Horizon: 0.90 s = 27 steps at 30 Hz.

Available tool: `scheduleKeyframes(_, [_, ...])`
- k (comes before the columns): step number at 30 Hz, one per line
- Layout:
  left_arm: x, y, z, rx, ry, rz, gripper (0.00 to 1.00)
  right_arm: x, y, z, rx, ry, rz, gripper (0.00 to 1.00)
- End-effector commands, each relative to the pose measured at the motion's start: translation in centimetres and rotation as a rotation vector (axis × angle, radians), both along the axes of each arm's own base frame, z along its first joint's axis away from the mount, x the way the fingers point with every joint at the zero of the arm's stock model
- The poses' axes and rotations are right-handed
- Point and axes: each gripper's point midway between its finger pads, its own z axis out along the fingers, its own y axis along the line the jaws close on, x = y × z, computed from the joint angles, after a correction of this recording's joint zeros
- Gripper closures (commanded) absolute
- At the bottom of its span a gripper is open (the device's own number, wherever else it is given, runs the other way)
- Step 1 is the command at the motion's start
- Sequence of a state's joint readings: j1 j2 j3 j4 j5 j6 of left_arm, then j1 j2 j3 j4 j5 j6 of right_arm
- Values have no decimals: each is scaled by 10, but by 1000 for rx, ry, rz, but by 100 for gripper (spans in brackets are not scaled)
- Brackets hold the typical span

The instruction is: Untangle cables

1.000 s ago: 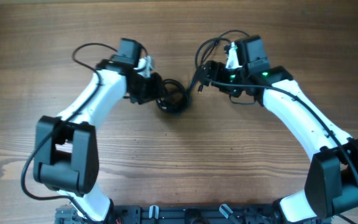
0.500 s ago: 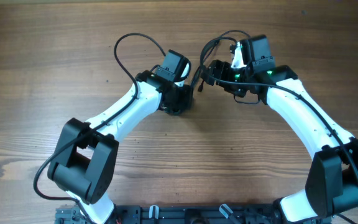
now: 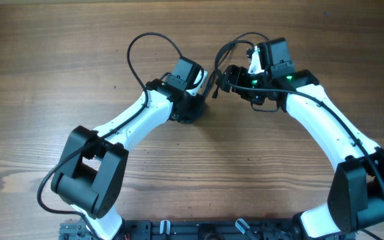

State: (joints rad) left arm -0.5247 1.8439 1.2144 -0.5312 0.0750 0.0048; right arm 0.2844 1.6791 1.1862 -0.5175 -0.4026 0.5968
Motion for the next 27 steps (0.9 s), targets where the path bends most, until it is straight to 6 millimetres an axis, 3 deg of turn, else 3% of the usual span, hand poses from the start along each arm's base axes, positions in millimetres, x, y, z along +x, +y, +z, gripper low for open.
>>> scheduleKeyframes(1, [-5, 6, -11, 60, -8, -91, 66, 4, 0, 2, -18, -20, 12, 14])
scheduleKeyframes(9, [-8, 17, -40, 126, 44, -93, 67, 3, 0, 2, -19, -16, 13, 14])
scheduleKeyframes(15, [-9, 18, -44, 131, 52, -93, 69, 2, -1, 1, -20, -14, 15, 15])
scheduleKeyframes(19, [-8, 18, -49, 135, 56, -90, 86, 2, 0, 1, -19, -15, 17, 15])
scheduleKeyframes(23, [-9, 22, -66, 147, 88, -81, 87, 1, 5, 3, -3, -17, 27, 14])
scheduleKeyframes(27, [-12, 23, -74, 142, 119, -45, 96, 3, 12, 8, 32, -29, 39, 15])
